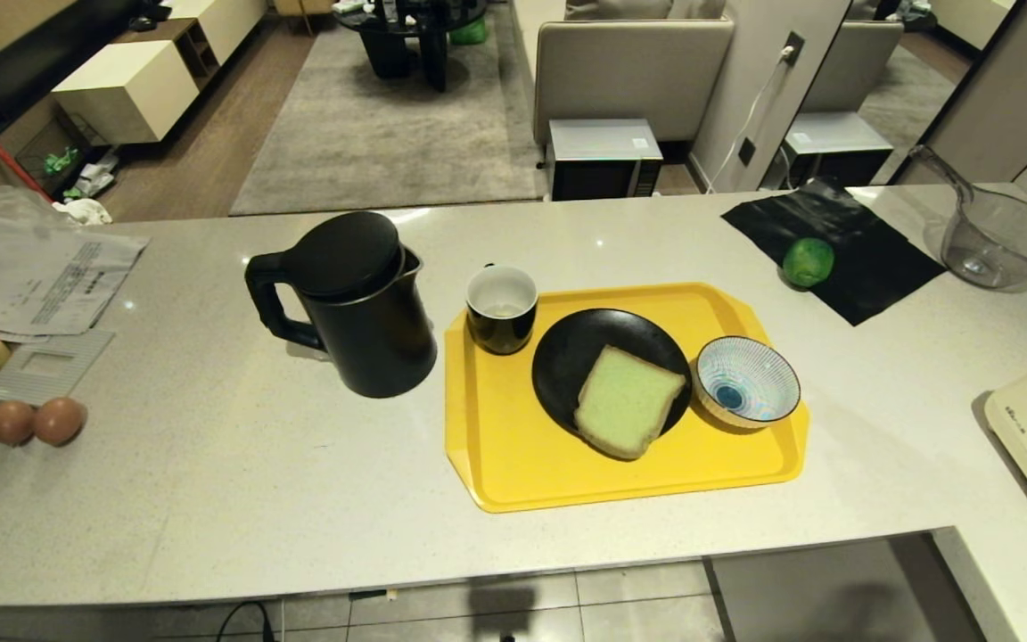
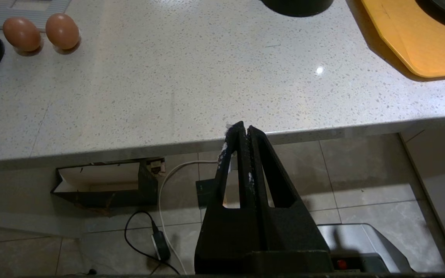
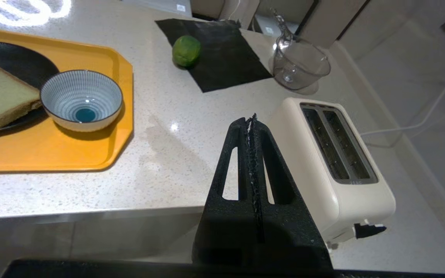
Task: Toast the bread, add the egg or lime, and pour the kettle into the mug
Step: Pick up the egg
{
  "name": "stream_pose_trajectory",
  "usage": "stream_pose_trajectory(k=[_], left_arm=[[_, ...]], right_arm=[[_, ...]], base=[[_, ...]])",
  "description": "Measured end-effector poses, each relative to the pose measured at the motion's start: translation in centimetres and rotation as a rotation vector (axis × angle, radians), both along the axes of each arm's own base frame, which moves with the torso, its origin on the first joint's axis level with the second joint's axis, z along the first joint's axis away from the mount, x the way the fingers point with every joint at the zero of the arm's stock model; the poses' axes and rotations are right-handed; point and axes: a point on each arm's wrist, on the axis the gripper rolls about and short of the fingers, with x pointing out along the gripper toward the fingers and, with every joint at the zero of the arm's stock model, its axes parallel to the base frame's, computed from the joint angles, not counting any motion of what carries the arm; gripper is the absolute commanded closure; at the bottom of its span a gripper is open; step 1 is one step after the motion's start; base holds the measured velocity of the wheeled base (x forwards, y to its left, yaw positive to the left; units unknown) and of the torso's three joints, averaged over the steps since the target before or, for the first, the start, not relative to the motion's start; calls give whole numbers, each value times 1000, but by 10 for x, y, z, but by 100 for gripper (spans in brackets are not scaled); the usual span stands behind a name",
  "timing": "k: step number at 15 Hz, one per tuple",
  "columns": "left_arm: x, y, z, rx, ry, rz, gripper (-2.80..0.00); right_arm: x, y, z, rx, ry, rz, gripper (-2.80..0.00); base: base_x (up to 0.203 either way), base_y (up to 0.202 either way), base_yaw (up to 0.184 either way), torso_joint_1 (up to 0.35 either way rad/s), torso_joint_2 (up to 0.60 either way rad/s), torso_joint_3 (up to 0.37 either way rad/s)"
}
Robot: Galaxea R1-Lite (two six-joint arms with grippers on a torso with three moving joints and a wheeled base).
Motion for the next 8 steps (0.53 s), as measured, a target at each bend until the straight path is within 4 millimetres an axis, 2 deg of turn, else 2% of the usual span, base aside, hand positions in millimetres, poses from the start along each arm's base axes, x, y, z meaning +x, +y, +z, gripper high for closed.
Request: stream_pose_trajectory(k=[4,8], left_arm=[[0,0,0,0,0,0,0],[0,0,0,0,0,0,0]], right_arm=[[0,0,-12,-23,-90,-8,0],[1,0,-17,-74,-72,-2,0]], base=[[0,0,0,0,0,0],[0,0,0,0,0,0]])
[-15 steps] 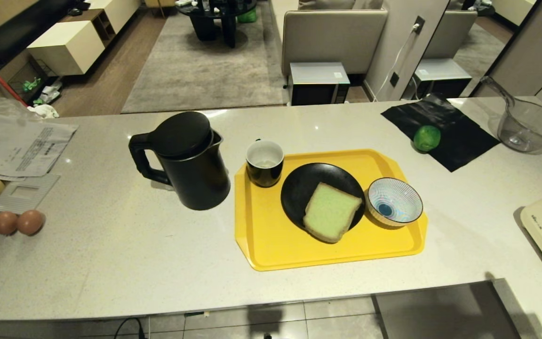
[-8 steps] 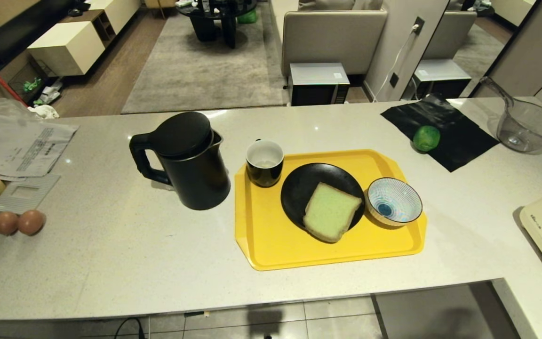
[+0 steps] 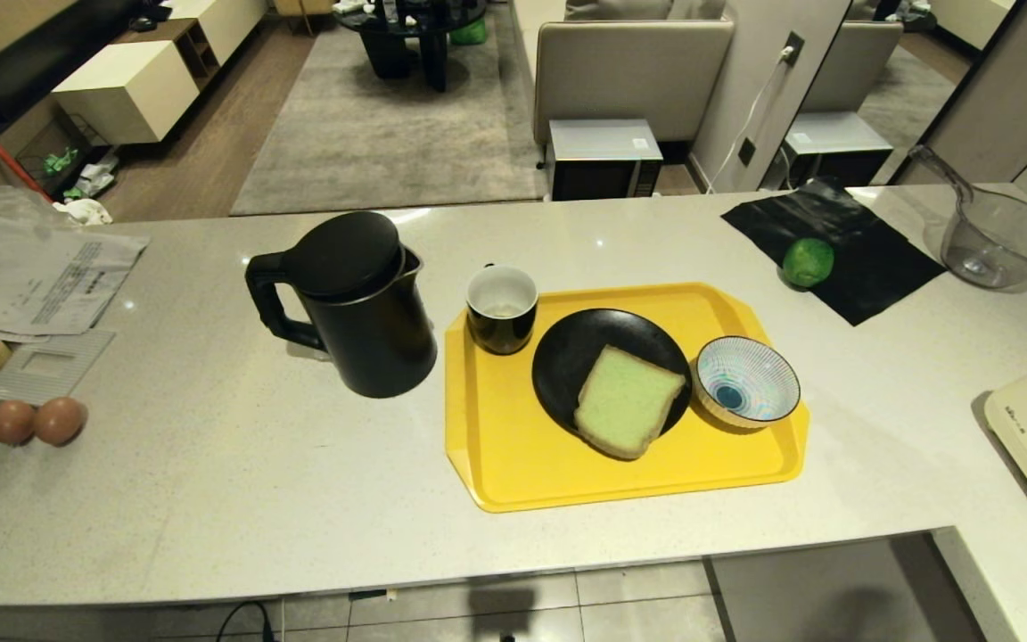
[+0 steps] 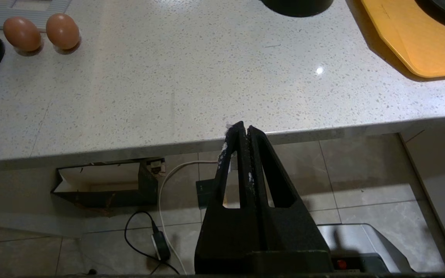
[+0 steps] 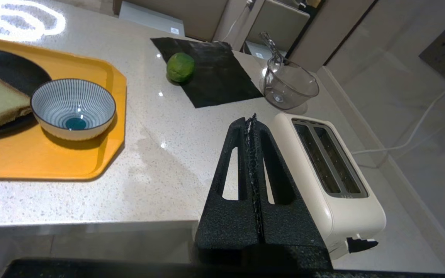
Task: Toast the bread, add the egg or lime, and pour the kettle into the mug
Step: Pick up the egg
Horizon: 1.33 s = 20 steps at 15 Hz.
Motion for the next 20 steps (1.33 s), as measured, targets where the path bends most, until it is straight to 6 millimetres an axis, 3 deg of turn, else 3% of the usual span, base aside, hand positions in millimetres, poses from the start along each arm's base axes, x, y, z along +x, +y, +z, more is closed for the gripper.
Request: stream_pose_trajectory(k=[15,20], left_arm=[[0,0,0,0,0,0,0],[0,0,0,1,0,0,0]], right_arm=[[-22,-3,-51,-23,15,-49,0],[-19,0,-66,69,124,154,0]], base=[[0,0,0,0,0,0],[0,0,0,0,0,0]])
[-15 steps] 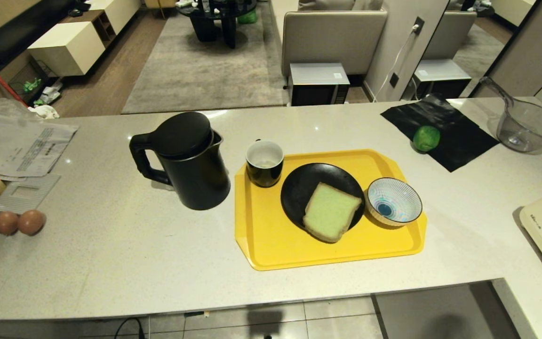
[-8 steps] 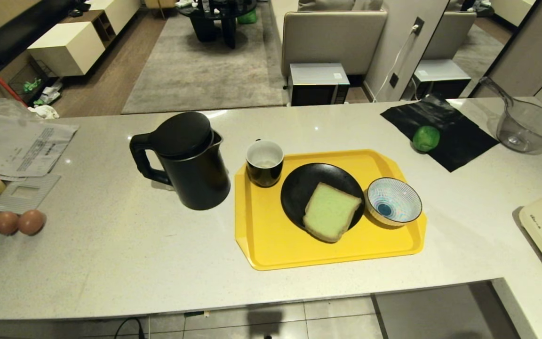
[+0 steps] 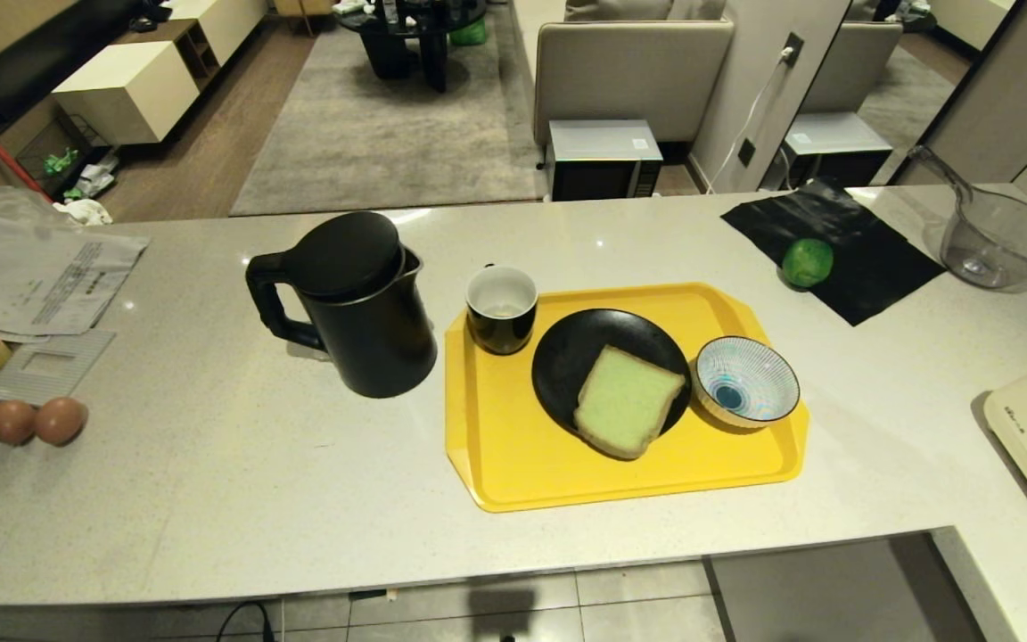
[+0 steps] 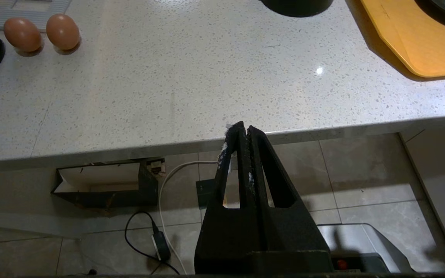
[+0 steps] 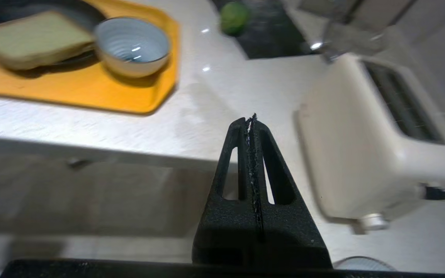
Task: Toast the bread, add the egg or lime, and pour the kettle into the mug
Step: Pick up the egg
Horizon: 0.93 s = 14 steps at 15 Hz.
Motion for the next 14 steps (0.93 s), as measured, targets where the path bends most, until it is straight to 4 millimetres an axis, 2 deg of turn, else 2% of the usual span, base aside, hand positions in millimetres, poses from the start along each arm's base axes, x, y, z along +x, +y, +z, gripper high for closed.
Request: stream_pose_trajectory(k=[2,14], left_arm=[[0,0,0,0,0,0,0],[0,0,0,-1,0,0,0]], right_arm=[[1,1,-5,23,44,39,0],[1,1,-4,176,31,62,0]], base=[[0,0,0,0,0,0],[0,0,0,0,0,0]])
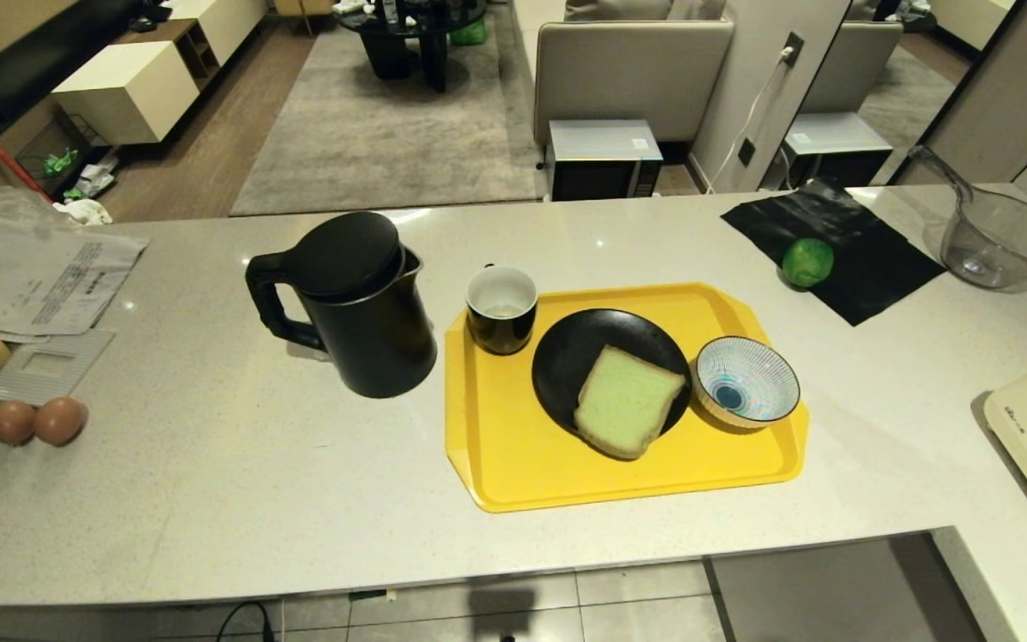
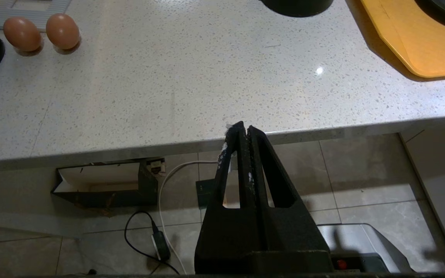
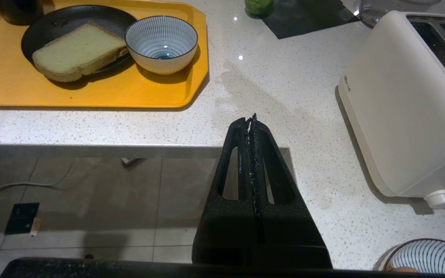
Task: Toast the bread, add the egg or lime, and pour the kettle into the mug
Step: Pick up the egg
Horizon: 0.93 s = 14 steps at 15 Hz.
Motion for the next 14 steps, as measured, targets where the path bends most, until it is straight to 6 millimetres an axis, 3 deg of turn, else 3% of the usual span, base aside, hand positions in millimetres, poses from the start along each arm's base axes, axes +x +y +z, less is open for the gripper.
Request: stream_pose_trajectory(k=[14], left_arm=[[0,0,0,0,0,0,0]], right_arm=[[1,0,-7,17,67,24,0]], base=[[0,0,0,0,0,0]])
